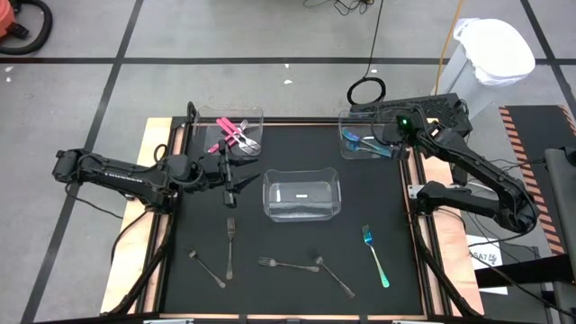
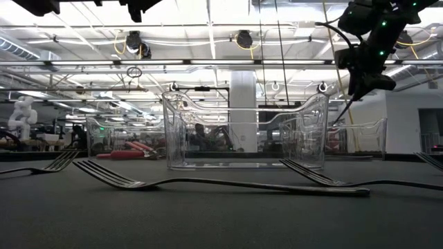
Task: Sort silverware by color (type)
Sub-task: Put the blue fork into the right transparent bin
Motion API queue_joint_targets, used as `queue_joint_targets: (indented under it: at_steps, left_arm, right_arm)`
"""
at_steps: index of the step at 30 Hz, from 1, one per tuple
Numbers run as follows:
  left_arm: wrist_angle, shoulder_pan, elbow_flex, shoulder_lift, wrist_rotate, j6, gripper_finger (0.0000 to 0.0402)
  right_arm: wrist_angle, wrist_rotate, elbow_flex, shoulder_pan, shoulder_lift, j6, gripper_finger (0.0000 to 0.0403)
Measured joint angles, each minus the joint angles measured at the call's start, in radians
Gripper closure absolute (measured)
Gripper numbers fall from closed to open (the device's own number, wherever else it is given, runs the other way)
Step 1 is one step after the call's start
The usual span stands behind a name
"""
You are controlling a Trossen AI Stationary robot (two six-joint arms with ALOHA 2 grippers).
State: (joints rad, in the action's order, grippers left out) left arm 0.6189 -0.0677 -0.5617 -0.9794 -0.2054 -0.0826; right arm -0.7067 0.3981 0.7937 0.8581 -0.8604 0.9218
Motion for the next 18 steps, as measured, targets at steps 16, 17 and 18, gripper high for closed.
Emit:
queue_joint_targets:
  at_steps: [16,17,18]
  left_arm:
    - [-0.003,0.0,0.0,0.0,0.0,0.0,0.0199]
    - [-0.003,0.0,0.0,0.0,0.0,0.0,0.0199]
    - [-0.003,0.0,0.0,0.0,0.0,0.0,0.0199]
  right_arm:
    - [0.049,0.077,0.0,-0.013,-0.01,-0.022,0.0259]
    - [0.049,0.077,0.0,-0.014,-0.01,-0.021,0.0259]
    - [0.049,0.076,0.0,-0.014,-0.01,-0.022,0.0259]
